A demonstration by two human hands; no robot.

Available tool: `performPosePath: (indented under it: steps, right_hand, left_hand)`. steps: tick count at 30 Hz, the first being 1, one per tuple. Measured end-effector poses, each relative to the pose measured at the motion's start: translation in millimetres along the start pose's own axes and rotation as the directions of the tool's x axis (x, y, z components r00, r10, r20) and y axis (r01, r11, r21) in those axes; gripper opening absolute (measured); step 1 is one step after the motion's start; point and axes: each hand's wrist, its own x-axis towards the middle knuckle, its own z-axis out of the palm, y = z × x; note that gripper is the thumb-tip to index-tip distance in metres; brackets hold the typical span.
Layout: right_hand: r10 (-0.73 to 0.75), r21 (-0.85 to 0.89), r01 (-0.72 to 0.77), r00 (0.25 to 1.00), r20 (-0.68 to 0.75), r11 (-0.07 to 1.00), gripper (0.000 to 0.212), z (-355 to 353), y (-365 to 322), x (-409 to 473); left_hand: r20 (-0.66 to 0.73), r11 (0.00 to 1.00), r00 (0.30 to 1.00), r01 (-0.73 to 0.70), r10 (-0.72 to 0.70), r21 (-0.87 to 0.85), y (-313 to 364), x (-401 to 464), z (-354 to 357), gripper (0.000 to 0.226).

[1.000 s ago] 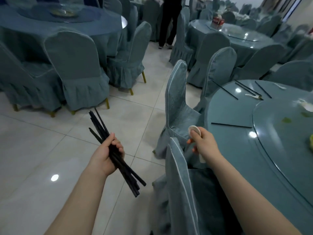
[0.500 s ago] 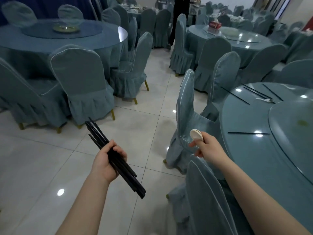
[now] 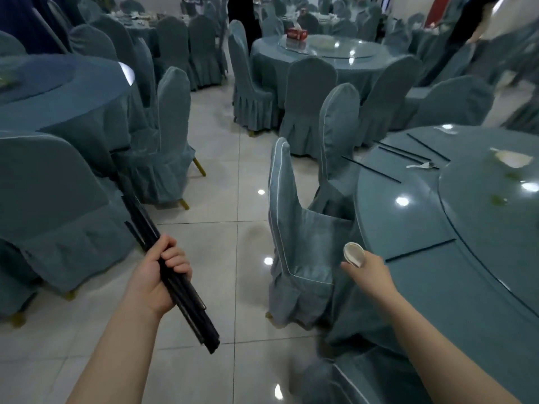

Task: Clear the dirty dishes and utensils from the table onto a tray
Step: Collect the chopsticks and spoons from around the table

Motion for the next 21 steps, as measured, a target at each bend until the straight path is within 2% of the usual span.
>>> performPosePath:
  steps: [2,5,9,14,17,21]
  right_hand:
    - [0.077,0.037,-0.075,0.997,-0.03,0.996,0.018,-2,-3,19]
    - [0.166,0.025,-0.165,0.985,-0.048,0.986,0.021,-5,0,46]
    - [0.312,0.065,-0.306,0.936,-0.161,0.95,0.017,-8,5,85]
    - [0.53,0.197,-0.493,0.802,-0.274,0.847,0.02,-7,19,103]
    - [0.622,0.28,-0.556,0.71,-0.33,0.782,0.023,-7,29,111]
    - [0.72,0.283,-0.664,0.611,-0.33,0.692,0.017,-7,45,117]
  left_hand:
    - [0.026,1.0,1.0,0.01,-0.01,0.004,12,28,15,0.049]
    - [0.029,0.999,0.999,0.039,-0.039,0.013,19,74,37,0.02]
    - [0.079,0.991,0.989,0.125,-0.128,0.04,26,153,76,0.015]
    - [0.18,0.961,0.947,0.244,-0.265,0.131,29,234,127,0.015]
    - [0.225,0.939,0.914,0.312,-0.338,0.141,25,272,158,0.017]
    - [0.235,0.906,0.876,0.393,-0.421,0.157,10,310,193,0.018]
